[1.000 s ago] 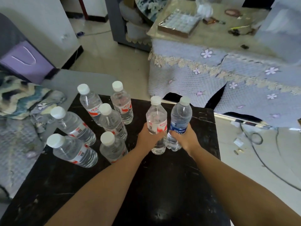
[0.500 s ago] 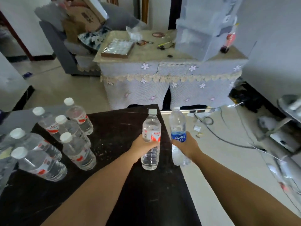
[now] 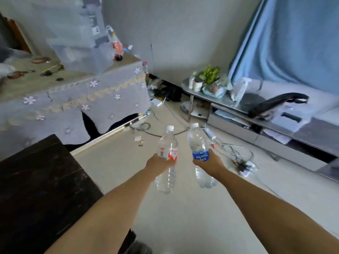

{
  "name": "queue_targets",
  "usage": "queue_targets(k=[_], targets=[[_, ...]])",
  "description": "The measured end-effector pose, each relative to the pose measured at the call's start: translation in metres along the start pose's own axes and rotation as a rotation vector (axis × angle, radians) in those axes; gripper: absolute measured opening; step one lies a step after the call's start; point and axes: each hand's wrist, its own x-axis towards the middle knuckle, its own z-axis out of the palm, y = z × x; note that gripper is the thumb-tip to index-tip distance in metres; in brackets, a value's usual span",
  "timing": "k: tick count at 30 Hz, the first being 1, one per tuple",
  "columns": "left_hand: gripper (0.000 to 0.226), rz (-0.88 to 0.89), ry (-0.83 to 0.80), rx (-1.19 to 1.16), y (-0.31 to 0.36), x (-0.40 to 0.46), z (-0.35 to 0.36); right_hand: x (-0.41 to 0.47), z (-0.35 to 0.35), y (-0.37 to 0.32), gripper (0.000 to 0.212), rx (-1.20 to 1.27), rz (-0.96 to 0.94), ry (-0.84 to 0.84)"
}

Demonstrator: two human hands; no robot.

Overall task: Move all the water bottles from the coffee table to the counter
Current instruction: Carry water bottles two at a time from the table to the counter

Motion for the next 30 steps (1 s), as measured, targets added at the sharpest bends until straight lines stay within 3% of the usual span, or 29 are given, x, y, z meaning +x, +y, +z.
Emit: queue_targets(k=[7, 12, 15, 17, 22, 30], targets=[[0.063, 0.102, -0.269, 0.156, 0.081, -0.021, 0.180, -0.052, -0.149, 0.135, 0.048, 0.027, 0.194, 0.254], [0.069, 0.167, -0.436, 0.263, 0.124, -0.038, 0.281, -0.085, -0.210, 0.211, 0.054, 0.107, 0.327, 0.404], [0.056, 0.215, -0.526, 0.347, 0.148, -0.047, 0.339, -0.100, -0.242, 0.249, 0.049, 0.161, 0.393, 0.480], [0.052, 0.234, -0.565, 0.405, 0.164, -0.050, 0.372, -0.103, -0.262, 0.271, 0.054, 0.183, 0.435, 0.517], [0.067, 0.302, -0.642, 0.509, 0.215, -0.035, 0.456, -0.088, -0.325, 0.324, 0.051, 0.182, 0.497, 0.607], [0.063, 0.390, -0.718, 0.562, 0.322, -0.009, 0.587, -0.044, -0.443, 0.386, 0.052, 0.207, 0.578, 0.714]])
